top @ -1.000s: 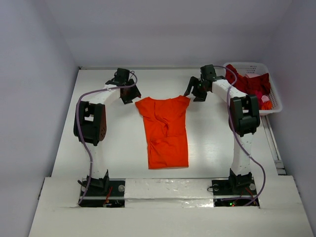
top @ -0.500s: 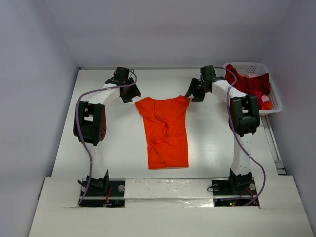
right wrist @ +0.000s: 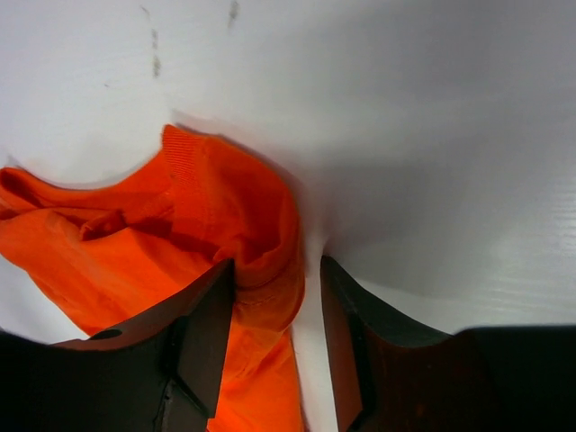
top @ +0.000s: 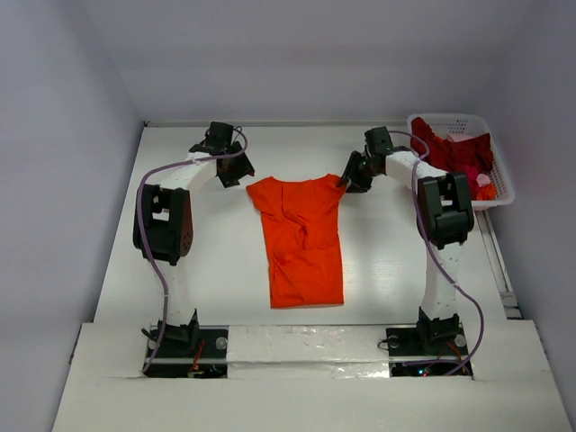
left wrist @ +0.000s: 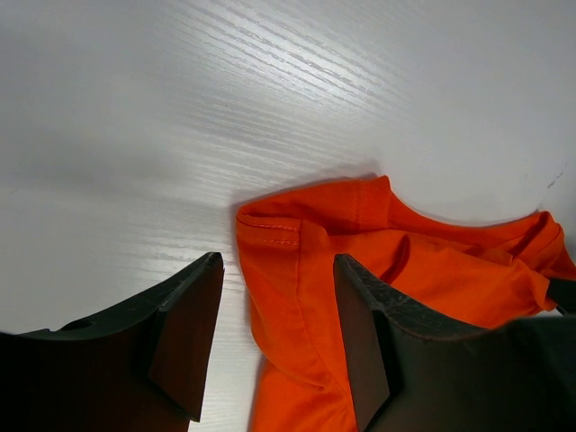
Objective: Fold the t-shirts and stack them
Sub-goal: Fold the tshirt
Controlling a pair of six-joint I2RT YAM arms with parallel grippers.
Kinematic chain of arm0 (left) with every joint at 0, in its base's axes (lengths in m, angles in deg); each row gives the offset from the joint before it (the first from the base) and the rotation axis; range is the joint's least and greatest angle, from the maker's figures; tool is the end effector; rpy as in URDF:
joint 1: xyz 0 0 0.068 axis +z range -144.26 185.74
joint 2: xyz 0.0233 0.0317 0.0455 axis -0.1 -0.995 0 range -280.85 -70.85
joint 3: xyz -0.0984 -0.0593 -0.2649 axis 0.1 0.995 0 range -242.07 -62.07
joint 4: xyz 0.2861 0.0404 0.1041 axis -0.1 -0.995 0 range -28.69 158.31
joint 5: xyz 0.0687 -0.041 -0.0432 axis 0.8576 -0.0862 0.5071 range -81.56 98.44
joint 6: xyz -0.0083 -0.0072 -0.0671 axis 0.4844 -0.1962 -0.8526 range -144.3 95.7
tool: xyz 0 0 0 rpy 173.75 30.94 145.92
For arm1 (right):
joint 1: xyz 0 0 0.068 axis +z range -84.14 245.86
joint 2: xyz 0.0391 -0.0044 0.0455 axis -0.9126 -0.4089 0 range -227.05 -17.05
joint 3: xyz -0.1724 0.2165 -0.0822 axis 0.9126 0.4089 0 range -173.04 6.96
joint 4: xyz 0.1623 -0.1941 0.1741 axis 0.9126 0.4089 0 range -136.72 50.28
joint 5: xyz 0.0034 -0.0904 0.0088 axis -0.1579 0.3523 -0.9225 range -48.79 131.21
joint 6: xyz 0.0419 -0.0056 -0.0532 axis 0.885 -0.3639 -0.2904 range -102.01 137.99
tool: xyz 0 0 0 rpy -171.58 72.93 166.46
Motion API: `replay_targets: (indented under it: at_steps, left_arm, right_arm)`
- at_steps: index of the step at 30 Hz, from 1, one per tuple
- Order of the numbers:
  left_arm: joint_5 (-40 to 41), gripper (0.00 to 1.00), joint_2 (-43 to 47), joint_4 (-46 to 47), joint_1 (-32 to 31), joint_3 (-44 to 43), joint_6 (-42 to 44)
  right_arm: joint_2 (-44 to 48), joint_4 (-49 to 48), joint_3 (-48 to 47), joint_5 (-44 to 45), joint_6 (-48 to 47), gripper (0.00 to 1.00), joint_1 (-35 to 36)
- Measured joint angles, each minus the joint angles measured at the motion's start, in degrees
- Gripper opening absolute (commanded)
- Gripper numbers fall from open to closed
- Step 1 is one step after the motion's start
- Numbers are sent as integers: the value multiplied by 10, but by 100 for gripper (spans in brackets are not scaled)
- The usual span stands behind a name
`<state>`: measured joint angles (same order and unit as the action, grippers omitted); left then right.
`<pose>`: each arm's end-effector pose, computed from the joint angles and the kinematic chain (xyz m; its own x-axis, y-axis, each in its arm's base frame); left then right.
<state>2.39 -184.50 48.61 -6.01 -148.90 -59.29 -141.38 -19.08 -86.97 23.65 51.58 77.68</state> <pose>0.4977 -0.1095 0.1986 -0.7389 -0.4287 -0.5199 -0.1832 0.8703 -0.4572 0.5136 0.1242 0.1414 -0.8862 0.3535 -0.2994 0.1665 0.8462 0.5062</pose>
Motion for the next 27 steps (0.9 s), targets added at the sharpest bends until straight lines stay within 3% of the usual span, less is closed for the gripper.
replay_targets:
  at_steps: [16,22,27]
  left_arm:
    - [-9,49,0,-3,4,0,1]
    - [-11,48,0,-3,4,0,2]
    - [-11,48,0,-3,4,0,3]
  right_arm:
    - [0,-5,5,-2,12,52,0]
    - [0,-1,-12,4,12,50,0]
    - [0,1,-20,10,11,42,0]
